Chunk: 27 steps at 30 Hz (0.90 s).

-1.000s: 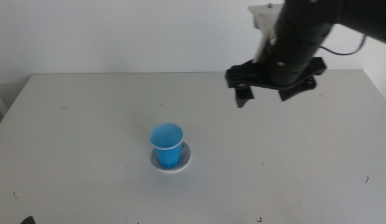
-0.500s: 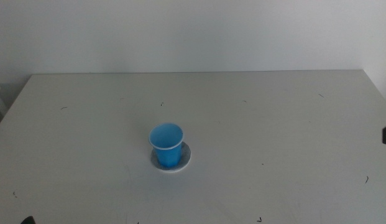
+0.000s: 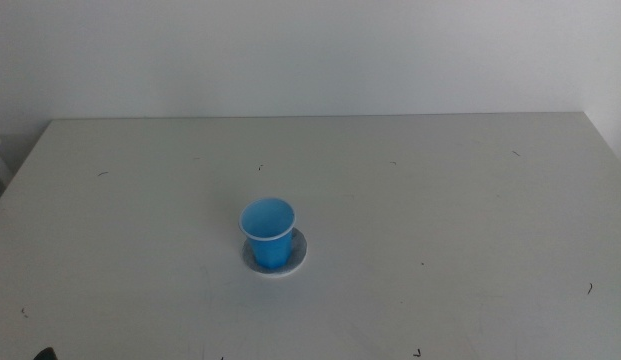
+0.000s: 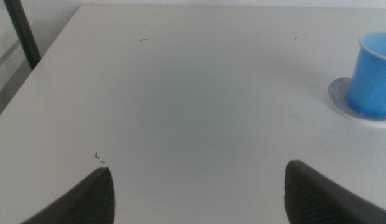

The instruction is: Place an empty cup on a cup mat.

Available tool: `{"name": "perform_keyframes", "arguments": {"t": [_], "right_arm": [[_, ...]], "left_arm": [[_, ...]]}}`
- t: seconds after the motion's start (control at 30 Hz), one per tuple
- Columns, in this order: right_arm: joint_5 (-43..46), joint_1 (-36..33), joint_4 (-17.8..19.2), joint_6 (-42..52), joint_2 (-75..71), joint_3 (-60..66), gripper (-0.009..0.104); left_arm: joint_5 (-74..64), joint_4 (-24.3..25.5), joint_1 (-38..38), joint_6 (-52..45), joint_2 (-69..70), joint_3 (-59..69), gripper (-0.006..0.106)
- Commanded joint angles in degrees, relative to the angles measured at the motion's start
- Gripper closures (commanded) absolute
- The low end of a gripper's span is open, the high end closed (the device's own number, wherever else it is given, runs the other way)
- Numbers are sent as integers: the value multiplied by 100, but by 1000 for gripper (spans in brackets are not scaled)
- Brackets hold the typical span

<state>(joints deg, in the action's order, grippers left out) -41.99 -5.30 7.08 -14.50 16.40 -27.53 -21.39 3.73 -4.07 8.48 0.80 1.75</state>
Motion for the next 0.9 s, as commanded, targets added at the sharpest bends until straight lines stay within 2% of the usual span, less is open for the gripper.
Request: {"name": "perform_keyframes", "arguments": {"t": [0.0,0.2,0.3,0.6,0.87], "right_arm": [[882,38,76,74,-313,168,10],[2139,38,95,80,-1224,982,10],[2388,38,272,73,-1493,1257,10],[2880,38,256,73,-1852,2204,10],[3784,38,273,73,-1852,2882,10]], "left_arm": [[389,2,6,62,73,-34,-5],[389,2,6,62,73,-34,-5],[389,2,6,62,73,-34,-5],[389,2,6,62,73,-34,-5],[389,2,6,62,73,-34,-5]]}}
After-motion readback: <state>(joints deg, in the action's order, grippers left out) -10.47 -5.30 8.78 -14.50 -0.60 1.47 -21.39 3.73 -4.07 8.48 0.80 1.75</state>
